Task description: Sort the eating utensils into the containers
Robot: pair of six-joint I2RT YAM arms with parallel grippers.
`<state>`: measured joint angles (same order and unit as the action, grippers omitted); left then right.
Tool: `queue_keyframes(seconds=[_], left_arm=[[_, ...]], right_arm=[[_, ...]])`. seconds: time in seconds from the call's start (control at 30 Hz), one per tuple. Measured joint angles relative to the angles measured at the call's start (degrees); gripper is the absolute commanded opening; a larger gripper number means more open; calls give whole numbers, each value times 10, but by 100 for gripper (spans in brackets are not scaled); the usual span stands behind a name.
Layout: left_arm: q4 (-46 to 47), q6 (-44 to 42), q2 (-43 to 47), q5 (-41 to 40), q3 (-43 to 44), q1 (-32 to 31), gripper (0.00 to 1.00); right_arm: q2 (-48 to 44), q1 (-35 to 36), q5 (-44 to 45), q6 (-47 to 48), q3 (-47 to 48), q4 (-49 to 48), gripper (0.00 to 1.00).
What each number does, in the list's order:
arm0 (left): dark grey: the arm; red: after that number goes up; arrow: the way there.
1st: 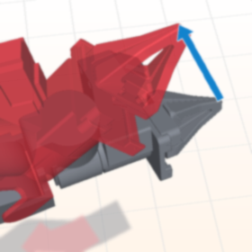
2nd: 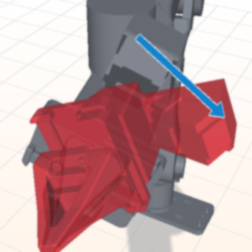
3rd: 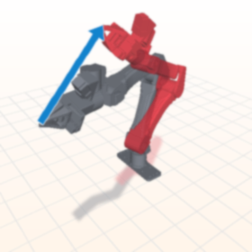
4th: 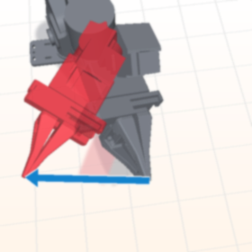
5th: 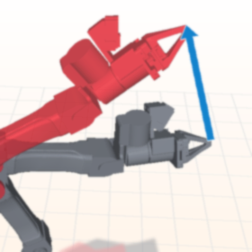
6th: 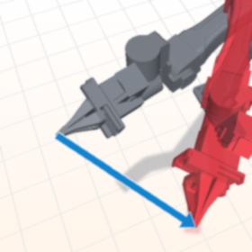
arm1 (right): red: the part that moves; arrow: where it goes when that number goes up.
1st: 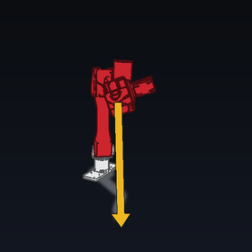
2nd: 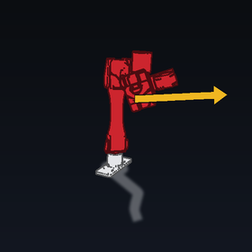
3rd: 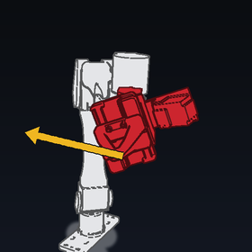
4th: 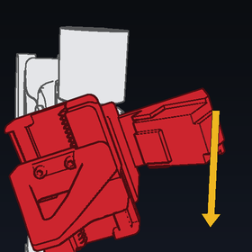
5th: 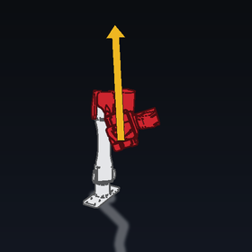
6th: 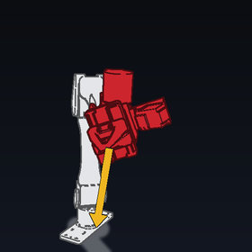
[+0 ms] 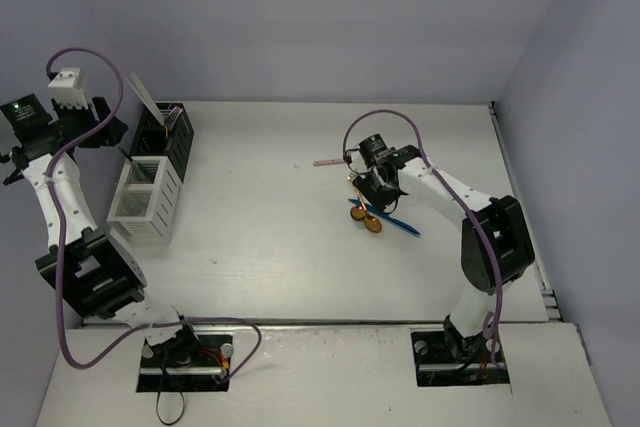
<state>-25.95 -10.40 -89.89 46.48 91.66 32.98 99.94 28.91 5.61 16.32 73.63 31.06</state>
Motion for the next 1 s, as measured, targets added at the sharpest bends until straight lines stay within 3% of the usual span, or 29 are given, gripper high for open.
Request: queue_keyframes(seconds=[0.27,0.43,0.73,0.87,1.0], left_arm=[[3,-58,109,0,-39,-55,58],[-1,-76,114,2,-54,-65,58],[2,-91,118,-3,-85,-67,58],[6,-91,118,-3,-92,-67,58],[11,-91,120,-4,-94,-67,58]], right_arm=[[82,-7,12,47,-8,5,37],[122,-8,13,78,7,19,35],[156,-7,1,137,42,56,21],[167,-7,-8,159,54,73,2],[177,-11,-15,172,66,89,0]])
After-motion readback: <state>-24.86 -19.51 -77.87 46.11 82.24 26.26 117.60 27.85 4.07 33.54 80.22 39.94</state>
